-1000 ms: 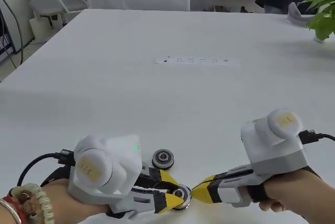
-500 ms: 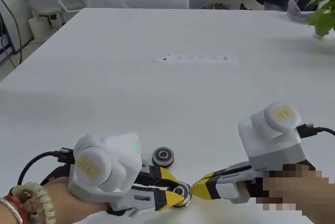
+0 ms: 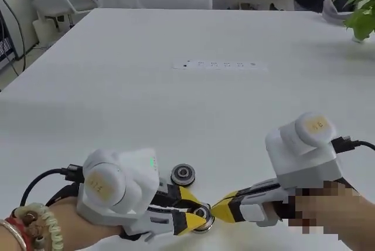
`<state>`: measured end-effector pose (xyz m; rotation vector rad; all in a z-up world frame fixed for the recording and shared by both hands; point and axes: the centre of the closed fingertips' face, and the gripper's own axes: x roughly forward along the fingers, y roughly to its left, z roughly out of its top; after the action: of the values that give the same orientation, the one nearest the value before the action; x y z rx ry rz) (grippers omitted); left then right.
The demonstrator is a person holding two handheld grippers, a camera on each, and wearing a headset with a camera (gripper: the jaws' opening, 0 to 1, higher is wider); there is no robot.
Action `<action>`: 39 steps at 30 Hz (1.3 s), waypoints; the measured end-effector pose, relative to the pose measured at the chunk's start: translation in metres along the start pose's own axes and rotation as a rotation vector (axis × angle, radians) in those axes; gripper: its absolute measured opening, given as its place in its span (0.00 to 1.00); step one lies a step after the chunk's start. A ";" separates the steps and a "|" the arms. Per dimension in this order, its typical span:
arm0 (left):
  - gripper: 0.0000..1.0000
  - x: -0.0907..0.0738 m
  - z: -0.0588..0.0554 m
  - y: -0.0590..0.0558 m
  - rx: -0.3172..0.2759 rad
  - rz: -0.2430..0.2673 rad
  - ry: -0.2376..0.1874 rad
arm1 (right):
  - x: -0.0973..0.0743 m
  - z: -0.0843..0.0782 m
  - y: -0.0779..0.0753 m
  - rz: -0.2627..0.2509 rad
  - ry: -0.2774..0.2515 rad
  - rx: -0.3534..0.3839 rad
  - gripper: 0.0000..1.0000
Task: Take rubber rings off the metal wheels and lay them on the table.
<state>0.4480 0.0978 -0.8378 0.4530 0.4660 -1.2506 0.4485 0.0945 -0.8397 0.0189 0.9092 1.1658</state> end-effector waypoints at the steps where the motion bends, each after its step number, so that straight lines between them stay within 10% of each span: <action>1: 0.07 0.000 0.000 0.000 0.001 0.000 0.000 | 0.000 0.000 0.000 0.001 -0.001 0.001 0.00; 39: 0.07 0.003 0.002 -0.001 -0.008 0.005 -0.004 | 0.000 0.012 0.018 0.064 -0.042 -0.014 0.00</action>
<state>0.4478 0.0944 -0.8379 0.4447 0.4658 -1.2444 0.4423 0.1080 -0.8236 0.0606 0.8687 1.2267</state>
